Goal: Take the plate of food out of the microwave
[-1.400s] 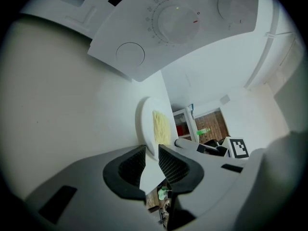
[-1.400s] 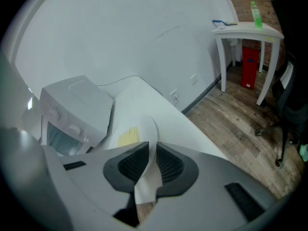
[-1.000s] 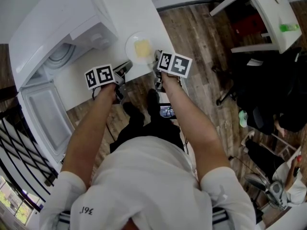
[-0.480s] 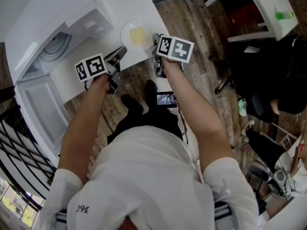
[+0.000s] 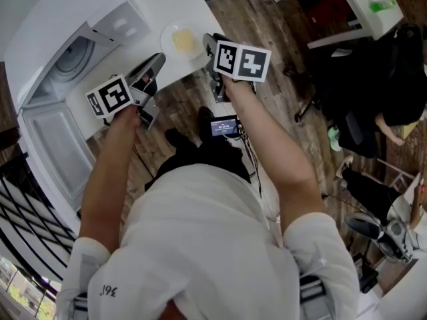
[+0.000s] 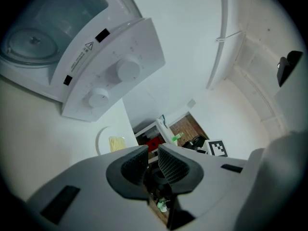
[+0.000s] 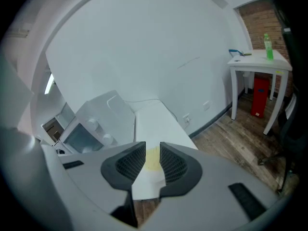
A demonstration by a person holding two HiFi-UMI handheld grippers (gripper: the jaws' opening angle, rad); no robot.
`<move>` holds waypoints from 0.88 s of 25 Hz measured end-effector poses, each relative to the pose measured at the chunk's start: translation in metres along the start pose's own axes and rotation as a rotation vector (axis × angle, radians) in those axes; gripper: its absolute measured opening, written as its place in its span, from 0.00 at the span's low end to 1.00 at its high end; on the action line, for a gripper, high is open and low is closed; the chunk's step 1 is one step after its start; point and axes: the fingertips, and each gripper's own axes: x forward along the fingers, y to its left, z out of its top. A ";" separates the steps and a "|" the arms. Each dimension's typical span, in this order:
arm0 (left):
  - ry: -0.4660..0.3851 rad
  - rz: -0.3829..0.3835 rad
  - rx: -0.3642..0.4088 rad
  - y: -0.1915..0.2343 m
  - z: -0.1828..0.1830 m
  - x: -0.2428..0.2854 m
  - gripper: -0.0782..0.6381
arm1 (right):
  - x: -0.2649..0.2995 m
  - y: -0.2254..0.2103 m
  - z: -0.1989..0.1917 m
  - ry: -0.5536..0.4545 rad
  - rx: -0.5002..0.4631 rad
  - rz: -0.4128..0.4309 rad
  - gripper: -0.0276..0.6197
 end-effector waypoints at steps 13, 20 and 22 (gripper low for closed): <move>-0.071 -0.119 0.115 -0.066 0.010 -0.053 0.20 | -0.071 0.045 0.020 -0.121 0.007 0.065 0.05; -0.094 -0.159 0.148 -0.091 0.007 -0.082 0.20 | -0.107 0.067 0.016 -0.156 0.007 0.106 0.05; -0.101 -0.172 0.159 -0.095 0.007 -0.090 0.20 | -0.114 0.072 0.014 -0.161 0.007 0.113 0.05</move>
